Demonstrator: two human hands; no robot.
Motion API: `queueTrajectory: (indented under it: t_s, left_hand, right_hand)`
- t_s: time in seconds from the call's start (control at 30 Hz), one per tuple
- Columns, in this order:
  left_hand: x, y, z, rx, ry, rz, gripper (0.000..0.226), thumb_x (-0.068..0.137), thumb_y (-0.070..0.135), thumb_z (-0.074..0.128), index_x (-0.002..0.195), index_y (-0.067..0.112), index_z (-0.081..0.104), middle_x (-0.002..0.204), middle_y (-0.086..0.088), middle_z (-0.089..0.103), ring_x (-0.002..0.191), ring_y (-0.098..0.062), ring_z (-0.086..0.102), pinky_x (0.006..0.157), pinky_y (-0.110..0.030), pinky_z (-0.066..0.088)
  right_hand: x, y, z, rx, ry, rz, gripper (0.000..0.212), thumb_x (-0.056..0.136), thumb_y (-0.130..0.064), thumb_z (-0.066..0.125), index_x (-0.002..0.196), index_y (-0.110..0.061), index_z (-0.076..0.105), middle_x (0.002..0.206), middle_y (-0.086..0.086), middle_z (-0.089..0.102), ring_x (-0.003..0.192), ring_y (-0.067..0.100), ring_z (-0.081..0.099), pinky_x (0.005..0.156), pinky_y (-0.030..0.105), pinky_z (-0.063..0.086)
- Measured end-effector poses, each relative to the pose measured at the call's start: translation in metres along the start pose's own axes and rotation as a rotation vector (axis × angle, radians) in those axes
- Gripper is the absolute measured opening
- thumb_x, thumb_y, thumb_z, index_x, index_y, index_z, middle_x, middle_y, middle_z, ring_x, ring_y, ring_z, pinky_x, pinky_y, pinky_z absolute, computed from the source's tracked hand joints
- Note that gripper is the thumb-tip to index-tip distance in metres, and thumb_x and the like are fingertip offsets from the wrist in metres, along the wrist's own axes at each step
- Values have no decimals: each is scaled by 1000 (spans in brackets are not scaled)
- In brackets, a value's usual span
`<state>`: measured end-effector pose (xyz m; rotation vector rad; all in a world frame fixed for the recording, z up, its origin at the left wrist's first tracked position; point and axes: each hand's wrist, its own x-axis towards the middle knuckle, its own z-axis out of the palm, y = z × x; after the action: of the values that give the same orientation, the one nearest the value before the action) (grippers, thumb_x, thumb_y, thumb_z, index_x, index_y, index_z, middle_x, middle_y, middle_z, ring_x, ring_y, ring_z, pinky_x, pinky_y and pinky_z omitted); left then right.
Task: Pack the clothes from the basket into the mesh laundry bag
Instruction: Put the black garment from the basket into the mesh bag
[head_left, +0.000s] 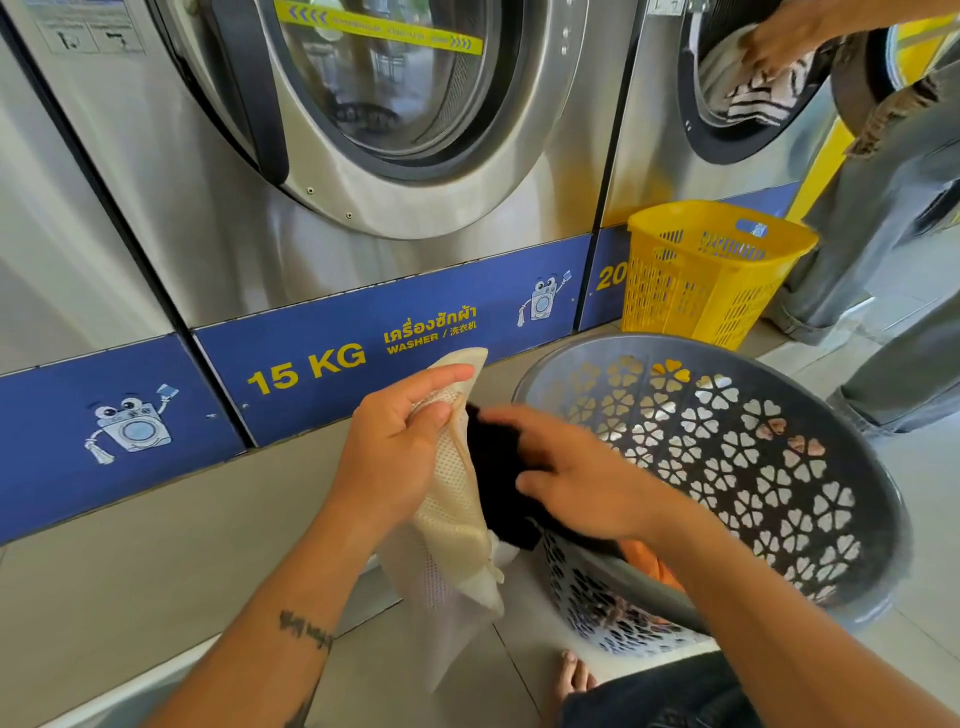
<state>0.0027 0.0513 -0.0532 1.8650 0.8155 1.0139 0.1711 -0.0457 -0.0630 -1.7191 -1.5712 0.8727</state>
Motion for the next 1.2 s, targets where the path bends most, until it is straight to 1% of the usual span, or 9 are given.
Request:
queueTrajectory:
  t_s: [0.13,0.23,0.3,0.53,0.7,0.8,0.97,1.1,1.2]
  left_hand:
    - [3,-7,-3,31,49,-69,39,95,11,52,112,42,69,125,17,62,112,3,54,79,-2,35]
    - [0,-5,1,45,23,-52,40,94,9,52,113,39,70,114,25,61,101,23,51,73,5,36]
    - [-1,-5,5,41,10,-35,41,94,7,52,113,38,70,112,26,61,96,31,47,74,8,33]
    - [-3,-7,7,47,-22,-50,42,93,5,51,114,37,70,116,19,63,98,28,48,77,7,33]
    - [-1,-1,4,16,14,-18,46,93,7,52,111,46,68,114,21,66,98,15,57,79,5,36]
    - [0,2,-8,-6,54,32,54,88,1,53,106,50,67,95,30,69,85,4,59,76,1,39]
    - [-2,-5,-20,39,-41,30,51,89,-2,53,116,38,68,117,26,64,112,14,54,85,2,34]
    - [2,-11,-22,79,-23,1,47,92,1,51,121,34,68,127,16,64,117,7,53,88,2,33]
    - [6,-15,-28,104,25,-34,45,94,5,51,122,35,67,130,15,62,120,-2,53,92,-6,33]
  right_hand:
    - [1,32,-25,-21,287,178,86,74,-22,83,137,-41,28,128,3,48,119,22,52,91,31,49]
    - [4,59,-15,117,125,475,94,75,-34,80,149,-41,23,152,8,35,136,32,40,111,51,38]
    - [6,71,-4,413,20,560,71,78,-35,73,142,-42,41,139,1,56,124,28,55,107,55,43]
    - [14,56,-7,200,290,311,17,82,-10,66,94,-21,69,88,5,76,88,24,72,80,44,58]
    - [8,-4,-3,-157,697,-53,35,77,-21,68,105,-29,49,87,-7,66,79,14,63,63,30,50]
    - [2,-21,30,-120,526,-195,41,76,-25,69,108,-28,44,84,-15,62,77,9,60,64,23,46]
    - [12,-8,53,-370,-192,-148,22,87,-1,49,100,-5,66,98,11,71,88,28,62,80,40,51]
    - [16,-8,33,-243,31,-145,45,81,0,55,117,-21,69,113,-4,71,102,12,63,91,24,49]
    - [14,15,2,-203,289,32,69,75,-20,75,137,-35,47,131,2,53,125,19,48,106,36,41]
